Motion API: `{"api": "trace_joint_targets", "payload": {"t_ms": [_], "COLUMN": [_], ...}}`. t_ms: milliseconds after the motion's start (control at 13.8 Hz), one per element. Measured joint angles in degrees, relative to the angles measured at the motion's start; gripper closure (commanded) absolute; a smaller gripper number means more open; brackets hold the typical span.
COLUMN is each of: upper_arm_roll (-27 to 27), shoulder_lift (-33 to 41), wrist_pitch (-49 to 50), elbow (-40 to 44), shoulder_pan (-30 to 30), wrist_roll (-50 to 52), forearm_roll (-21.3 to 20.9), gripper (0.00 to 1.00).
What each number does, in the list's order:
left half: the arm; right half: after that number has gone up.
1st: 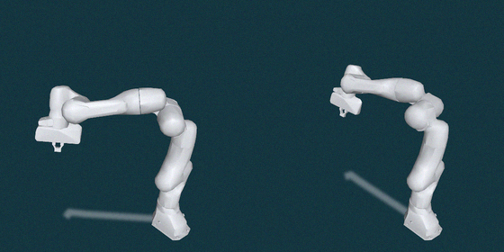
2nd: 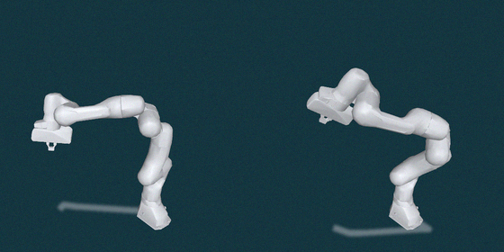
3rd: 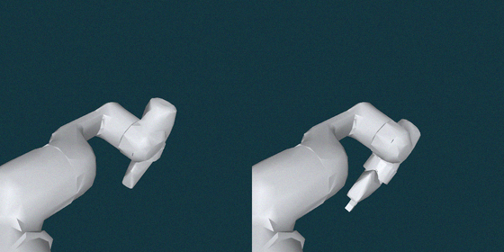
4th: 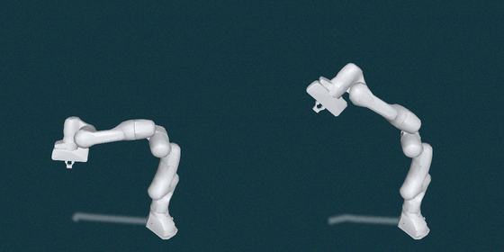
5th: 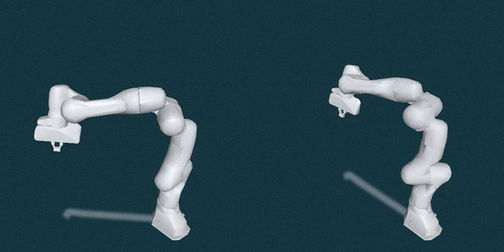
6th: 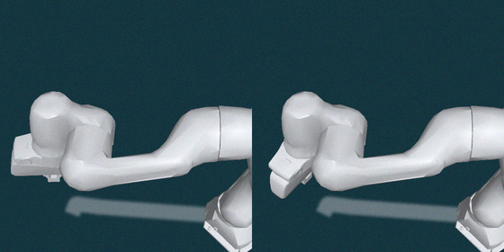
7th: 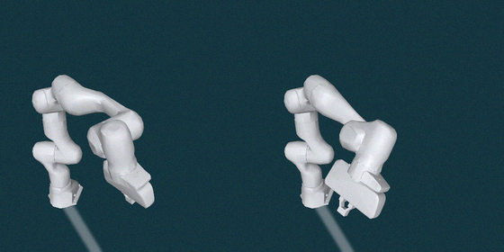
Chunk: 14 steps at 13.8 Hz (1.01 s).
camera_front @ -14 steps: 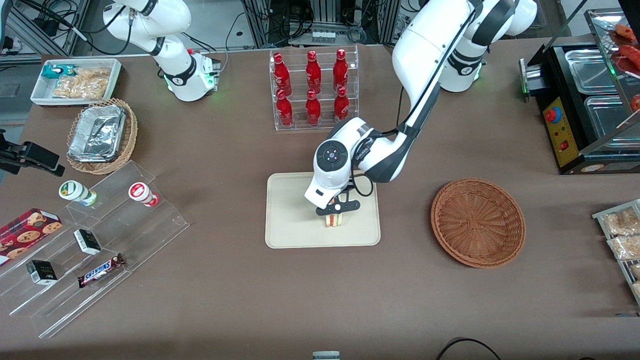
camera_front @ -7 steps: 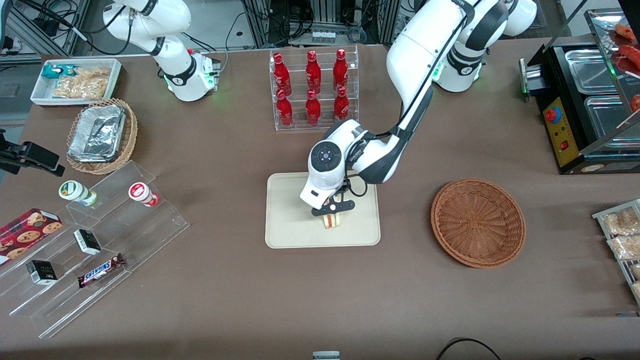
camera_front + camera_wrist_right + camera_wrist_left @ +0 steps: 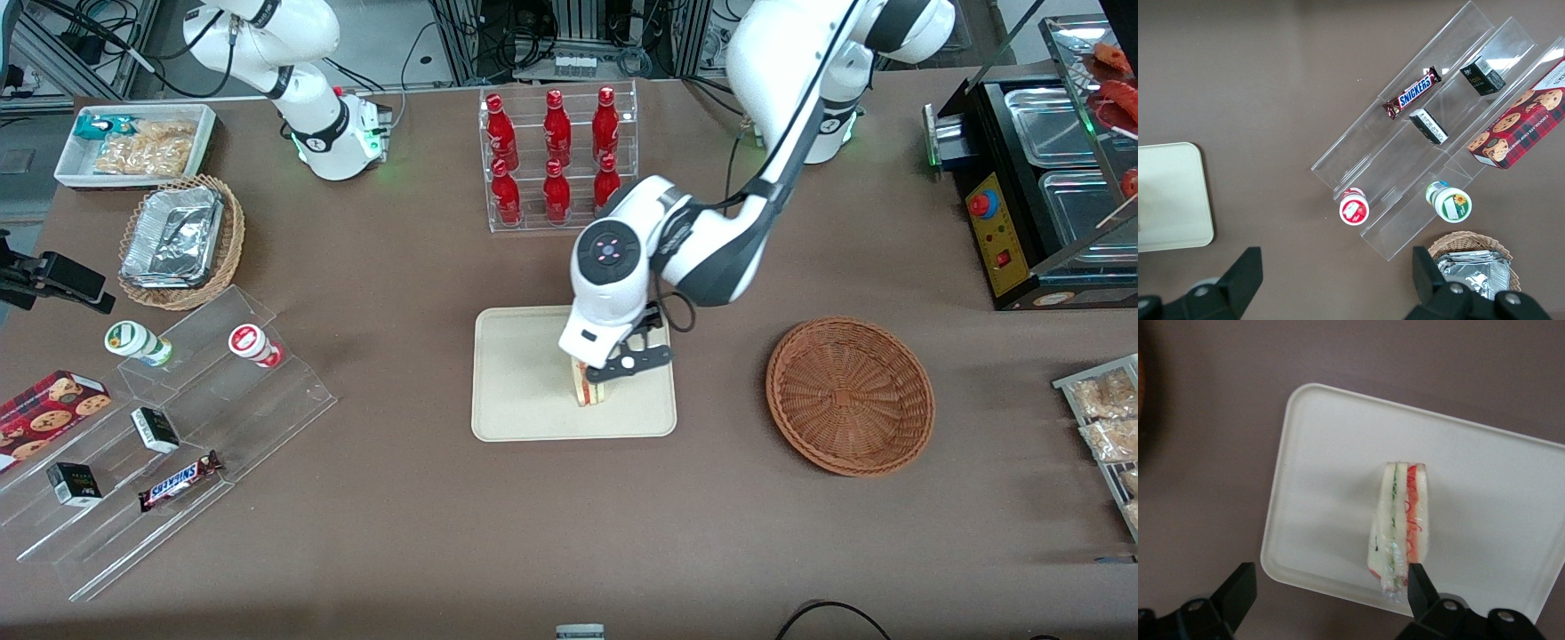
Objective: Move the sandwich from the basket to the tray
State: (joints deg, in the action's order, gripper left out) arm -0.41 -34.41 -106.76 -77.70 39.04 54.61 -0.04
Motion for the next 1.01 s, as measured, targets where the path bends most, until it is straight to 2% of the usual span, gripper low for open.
{"api": "trace_joint_targets", "payload": {"t_ms": [289, 723, 867, 1012], "upper_arm_roll": [-1.17, -1.25, -0.05, 3.52], "shoulder_lift": [4.4, 14.7, 18.59, 22.3], "wrist_pitch": [4.37, 9.6, 11.53, 15.76], "elbow": [-3.88, -12.64, -14.82, -15.35], "shoulder_pan": [-3.01, -10.16, -14.04, -20.4], "wrist_roll": [-2.06, -17.47, -23.83, -30.13], "forearm_roll": [-0.23, -0.26, -0.26, -0.29], "gripper": [0.0, 0.0, 0.0, 0.0]}}
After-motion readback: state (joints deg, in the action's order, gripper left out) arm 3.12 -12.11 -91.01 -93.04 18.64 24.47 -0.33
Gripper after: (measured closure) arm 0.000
